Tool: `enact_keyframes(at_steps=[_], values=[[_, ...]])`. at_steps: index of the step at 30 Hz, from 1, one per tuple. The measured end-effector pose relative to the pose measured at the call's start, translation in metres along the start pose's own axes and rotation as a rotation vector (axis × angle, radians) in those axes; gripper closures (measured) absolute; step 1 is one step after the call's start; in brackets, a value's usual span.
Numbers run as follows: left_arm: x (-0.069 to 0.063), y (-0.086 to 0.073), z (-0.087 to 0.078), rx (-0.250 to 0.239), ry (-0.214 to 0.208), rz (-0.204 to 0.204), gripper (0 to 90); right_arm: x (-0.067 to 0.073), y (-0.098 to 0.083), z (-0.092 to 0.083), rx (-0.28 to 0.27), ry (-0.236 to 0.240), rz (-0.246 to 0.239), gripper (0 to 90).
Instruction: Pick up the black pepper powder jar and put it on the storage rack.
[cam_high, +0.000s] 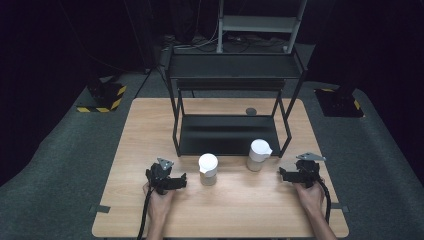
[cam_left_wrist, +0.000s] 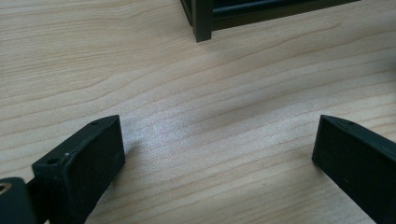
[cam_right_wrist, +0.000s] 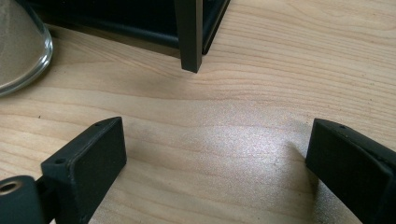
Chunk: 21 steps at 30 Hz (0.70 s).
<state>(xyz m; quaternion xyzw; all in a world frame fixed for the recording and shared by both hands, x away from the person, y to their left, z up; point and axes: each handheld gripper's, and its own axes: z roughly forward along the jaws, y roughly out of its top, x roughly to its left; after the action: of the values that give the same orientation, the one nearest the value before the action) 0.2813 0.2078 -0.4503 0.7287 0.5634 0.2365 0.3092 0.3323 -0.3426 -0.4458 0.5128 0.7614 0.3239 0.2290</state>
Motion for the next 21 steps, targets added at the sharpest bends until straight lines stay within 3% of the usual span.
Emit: enact_keyframes(at_steps=[12, 21], values=[[-0.0002, 0.0001, 0.0000, 0.000, 0.001, -0.001, 2.4, 0.0005, -0.0002, -0.0002, -0.001, -0.002, 0.000, 4.6], [0.0023, 0.0058, -0.0041, 0.035, -0.026, 0.047, 0.4, 0.0005, -0.0001, -0.0002, -0.001, -0.001, 0.001, 4.6]])
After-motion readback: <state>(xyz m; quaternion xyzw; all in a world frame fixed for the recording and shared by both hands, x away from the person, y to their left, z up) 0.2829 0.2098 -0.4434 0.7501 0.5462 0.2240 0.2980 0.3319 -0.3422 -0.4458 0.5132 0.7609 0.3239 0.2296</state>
